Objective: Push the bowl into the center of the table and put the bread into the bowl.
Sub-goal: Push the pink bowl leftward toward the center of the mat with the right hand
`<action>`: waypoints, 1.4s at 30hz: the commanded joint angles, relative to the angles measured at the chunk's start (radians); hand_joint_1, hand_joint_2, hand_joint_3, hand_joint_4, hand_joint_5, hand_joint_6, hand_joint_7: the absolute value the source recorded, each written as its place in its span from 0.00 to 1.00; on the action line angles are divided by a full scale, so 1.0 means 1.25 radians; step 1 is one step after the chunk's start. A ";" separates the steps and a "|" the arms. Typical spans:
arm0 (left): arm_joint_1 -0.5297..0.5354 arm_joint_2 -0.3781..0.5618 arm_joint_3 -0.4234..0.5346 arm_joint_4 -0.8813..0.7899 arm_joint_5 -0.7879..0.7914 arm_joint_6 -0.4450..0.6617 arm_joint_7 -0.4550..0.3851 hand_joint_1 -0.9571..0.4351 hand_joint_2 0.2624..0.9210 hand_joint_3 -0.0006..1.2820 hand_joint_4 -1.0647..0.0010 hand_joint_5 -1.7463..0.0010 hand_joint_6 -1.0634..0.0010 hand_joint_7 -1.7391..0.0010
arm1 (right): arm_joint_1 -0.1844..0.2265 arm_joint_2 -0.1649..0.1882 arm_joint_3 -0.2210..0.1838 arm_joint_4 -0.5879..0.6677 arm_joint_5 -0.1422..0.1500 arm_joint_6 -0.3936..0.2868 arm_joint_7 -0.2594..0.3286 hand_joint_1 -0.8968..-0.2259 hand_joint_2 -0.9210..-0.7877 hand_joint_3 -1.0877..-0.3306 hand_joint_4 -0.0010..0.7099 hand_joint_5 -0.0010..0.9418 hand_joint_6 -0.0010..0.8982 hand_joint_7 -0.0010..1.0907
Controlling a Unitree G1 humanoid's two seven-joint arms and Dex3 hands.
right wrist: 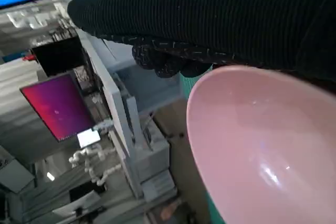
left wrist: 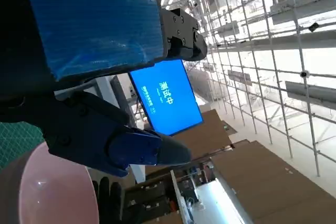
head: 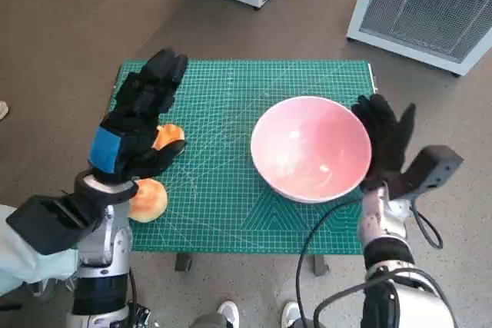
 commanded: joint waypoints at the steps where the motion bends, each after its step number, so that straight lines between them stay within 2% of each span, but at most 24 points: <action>1: 0.021 0.008 0.008 -0.026 -0.002 0.011 0.008 0.23 1.00 0.18 0.82 1.00 0.86 0.84 | -0.015 0.028 -0.026 0.015 0.019 0.035 0.006 0.47 0.00 0.29 0.28 0.01 0.12 0.45; 10: 0.046 0.011 0.013 -0.060 0.011 0.022 0.029 0.23 1.00 0.18 0.82 1.00 0.86 0.84 | -0.042 0.056 -0.056 0.020 0.036 0.072 0.031 0.47 0.00 0.29 0.27 0.00 0.12 0.43; 19: 0.072 0.015 0.020 -0.096 0.014 0.039 0.054 0.23 1.00 0.19 0.83 1.00 0.87 0.83 | -0.074 0.078 -0.043 0.021 0.014 0.075 0.012 0.47 0.00 0.31 0.25 0.00 0.14 0.41; 30: 0.101 0.017 0.028 -0.135 0.026 0.054 0.084 0.23 1.00 0.19 0.83 1.00 0.87 0.83 | -0.104 0.099 -0.040 0.028 0.000 0.096 0.001 0.45 0.00 0.32 0.25 0.00 0.16 0.39; 37: 0.114 0.012 0.030 -0.149 0.035 0.055 0.100 0.24 1.00 0.19 0.83 1.00 0.88 0.83 | -0.110 0.095 -0.037 0.028 -0.015 0.108 0.000 0.44 0.00 0.30 0.23 0.00 0.16 0.38; 42: 0.118 0.010 0.031 -0.150 0.042 0.051 0.109 0.24 1.00 0.19 0.83 1.00 0.87 0.82 | -0.114 0.080 -0.034 0.025 -0.020 0.107 0.007 0.45 0.00 0.28 0.21 0.00 0.15 0.36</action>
